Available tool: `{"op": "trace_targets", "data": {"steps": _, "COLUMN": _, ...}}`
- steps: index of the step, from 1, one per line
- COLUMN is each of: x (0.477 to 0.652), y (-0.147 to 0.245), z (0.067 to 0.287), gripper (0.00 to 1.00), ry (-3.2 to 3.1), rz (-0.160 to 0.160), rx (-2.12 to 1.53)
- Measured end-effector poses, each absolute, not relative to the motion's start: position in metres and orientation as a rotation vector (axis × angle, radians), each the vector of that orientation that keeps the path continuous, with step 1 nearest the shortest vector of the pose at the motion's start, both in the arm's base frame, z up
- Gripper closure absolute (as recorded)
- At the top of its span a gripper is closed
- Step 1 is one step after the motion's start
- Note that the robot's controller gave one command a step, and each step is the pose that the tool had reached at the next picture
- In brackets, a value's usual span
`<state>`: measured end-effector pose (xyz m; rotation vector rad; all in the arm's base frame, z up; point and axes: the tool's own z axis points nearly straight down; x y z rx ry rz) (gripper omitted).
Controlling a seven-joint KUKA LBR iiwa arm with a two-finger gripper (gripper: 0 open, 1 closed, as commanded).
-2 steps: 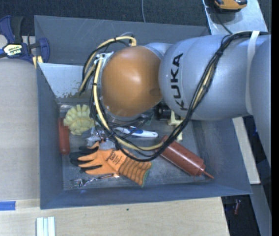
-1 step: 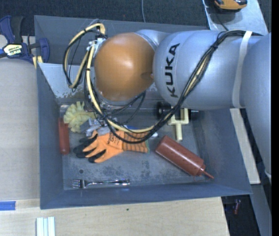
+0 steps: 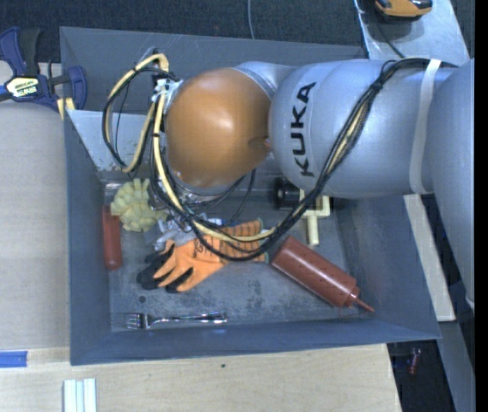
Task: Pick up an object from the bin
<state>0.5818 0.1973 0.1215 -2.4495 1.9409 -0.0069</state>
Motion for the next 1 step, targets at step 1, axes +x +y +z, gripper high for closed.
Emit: {"op": "trace_targets", "data": {"steps": 1, "x": 0.6106, "y": 0.1953, "z": 0.0683, "gripper": 1.00, "ry": 1.884, "rz": -0.014, "rx": -2.481}}
